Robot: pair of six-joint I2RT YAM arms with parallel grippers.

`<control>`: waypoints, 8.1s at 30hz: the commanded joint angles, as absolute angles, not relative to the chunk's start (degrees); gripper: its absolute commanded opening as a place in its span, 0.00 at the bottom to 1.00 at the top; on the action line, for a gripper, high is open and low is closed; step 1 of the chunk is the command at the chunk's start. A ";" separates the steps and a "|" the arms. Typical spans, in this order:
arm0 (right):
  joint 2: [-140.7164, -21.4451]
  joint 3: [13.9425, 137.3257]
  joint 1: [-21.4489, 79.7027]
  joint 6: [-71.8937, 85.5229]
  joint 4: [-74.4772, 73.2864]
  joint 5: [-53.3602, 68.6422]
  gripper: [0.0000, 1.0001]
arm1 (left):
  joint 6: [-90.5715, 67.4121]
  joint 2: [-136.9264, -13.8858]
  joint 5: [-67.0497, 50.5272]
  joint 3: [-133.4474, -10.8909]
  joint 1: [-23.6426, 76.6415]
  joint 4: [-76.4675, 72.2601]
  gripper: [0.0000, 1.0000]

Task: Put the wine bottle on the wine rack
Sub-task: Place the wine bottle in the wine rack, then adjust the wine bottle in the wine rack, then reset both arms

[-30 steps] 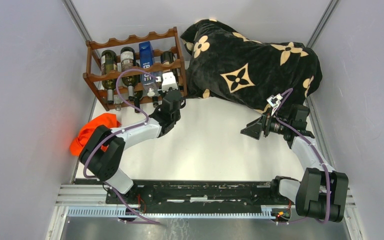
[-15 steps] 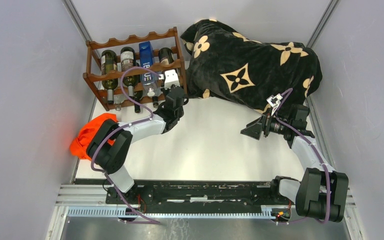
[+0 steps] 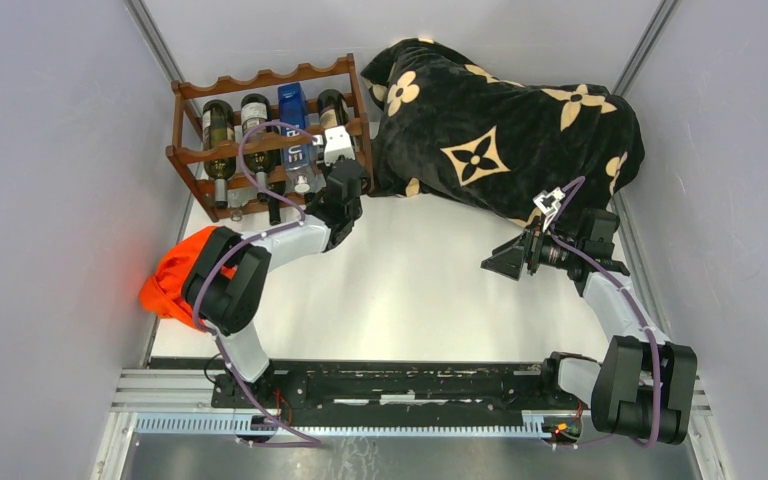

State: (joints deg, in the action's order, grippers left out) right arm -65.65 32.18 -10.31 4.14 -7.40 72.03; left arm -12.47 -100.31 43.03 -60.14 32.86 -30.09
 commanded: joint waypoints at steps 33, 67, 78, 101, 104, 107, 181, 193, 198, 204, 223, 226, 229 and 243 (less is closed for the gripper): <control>-64.78 35.26 -10.62 2.13 -7.12 74.27 0.98 | -9.60 -106.38 43.91 -57.59 31.39 -33.82 0.02; -64.96 36.03 -10.61 0.59 -9.04 75.23 0.98 | -13.21 -113.57 45.73 -67.36 29.69 -25.81 0.67; -64.84 36.19 -10.64 0.42 -9.29 75.27 0.98 | -16.10 -107.53 41.59 -66.19 29.79 -19.77 0.77; -64.80 36.14 -10.63 0.46 -9.49 75.23 0.98 | -20.73 -93.36 32.85 -69.44 30.59 2.39 0.77; -64.74 36.22 -10.63 0.48 -9.56 75.15 0.98 | -20.97 -91.37 26.10 -72.10 30.59 7.77 0.76; -64.53 36.58 -10.63 -2.30 -10.53 74.99 0.98 | -21.53 -88.89 19.19 -75.26 30.54 13.32 0.71; -51.18 41.27 -10.63 -30.85 -19.24 48.36 0.98 | -16.39 -72.50 -9.66 -77.03 27.62 20.92 0.70; -47.44 70.65 -10.63 -20.97 -22.19 39.14 0.98 | -21.58 -49.32 -7.03 -82.58 27.61 25.25 1.00; -49.44 80.71 -10.68 -11.41 -23.12 39.57 0.98 | -21.46 -45.38 -3.18 -87.32 27.68 28.64 1.00; -49.12 85.50 -11.16 -0.62 -23.25 33.20 0.98 | -21.36 -42.93 -0.55 -90.09 27.69 31.96 1.00; -44.72 84.93 -12.15 3.70 -18.91 28.05 0.98 | -22.32 -37.94 1.38 -90.71 27.69 37.44 1.00; -44.08 84.06 -12.33 3.60 -18.31 27.92 0.98 | -22.36 -37.41 1.23 -90.24 27.69 37.52 1.00; -43.53 83.33 -12.49 3.75 -17.57 27.78 0.98 | -22.56 -37.09 1.34 -89.46 27.69 37.23 1.00; -45.34 82.11 -15.22 5.45 -15.28 29.79 0.98 | -20.54 -36.77 3.27 -87.94 27.69 37.46 1.00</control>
State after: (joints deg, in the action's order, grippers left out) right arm -44.49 82.56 -14.57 3.95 -18.63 29.54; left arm -20.29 -36.93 1.91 -88.79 27.66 38.06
